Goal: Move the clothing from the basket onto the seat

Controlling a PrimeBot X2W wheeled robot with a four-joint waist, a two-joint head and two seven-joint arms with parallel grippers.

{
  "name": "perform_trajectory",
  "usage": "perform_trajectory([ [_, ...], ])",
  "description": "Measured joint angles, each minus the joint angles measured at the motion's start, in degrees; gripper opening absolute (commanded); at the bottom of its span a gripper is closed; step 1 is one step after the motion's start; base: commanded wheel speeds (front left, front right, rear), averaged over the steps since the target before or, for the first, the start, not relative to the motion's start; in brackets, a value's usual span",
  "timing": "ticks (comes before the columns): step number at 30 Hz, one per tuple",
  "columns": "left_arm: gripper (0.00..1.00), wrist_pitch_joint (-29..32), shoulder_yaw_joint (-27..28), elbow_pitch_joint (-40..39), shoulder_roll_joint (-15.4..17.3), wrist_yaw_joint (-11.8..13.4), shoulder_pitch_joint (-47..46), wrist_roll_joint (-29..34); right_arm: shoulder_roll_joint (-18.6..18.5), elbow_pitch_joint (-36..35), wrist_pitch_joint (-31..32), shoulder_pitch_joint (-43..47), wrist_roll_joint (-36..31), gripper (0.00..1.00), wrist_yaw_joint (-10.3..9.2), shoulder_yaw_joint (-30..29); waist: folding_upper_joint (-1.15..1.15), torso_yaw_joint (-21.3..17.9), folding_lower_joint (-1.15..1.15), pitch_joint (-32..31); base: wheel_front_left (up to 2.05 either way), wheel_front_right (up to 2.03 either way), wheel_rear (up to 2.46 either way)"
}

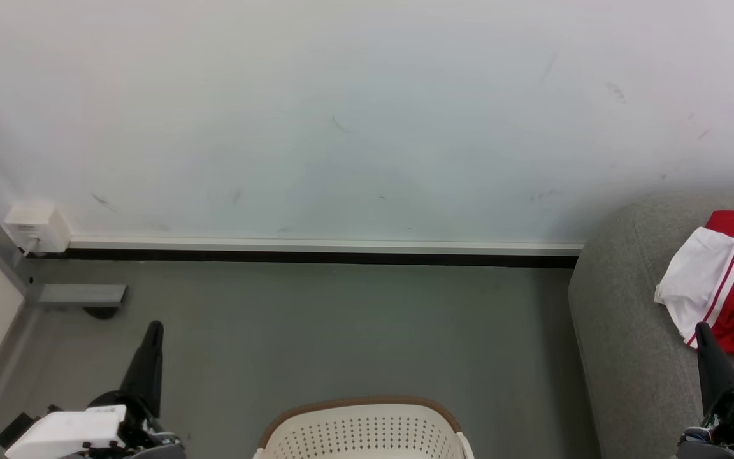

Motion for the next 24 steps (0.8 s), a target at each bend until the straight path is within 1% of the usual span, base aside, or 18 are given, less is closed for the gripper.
perform_trajectory([
  [24, 0.0, 0.0, 0.0, -0.01, 0.0, 0.0, 0.0, 0.0, -0.11, -0.08, -0.03, -0.02, 0.16, 0.0, 0.0, 0.16, 0.0, 0.0, 0.0, 0.0, 0.0, 0.0, 0.0],
])
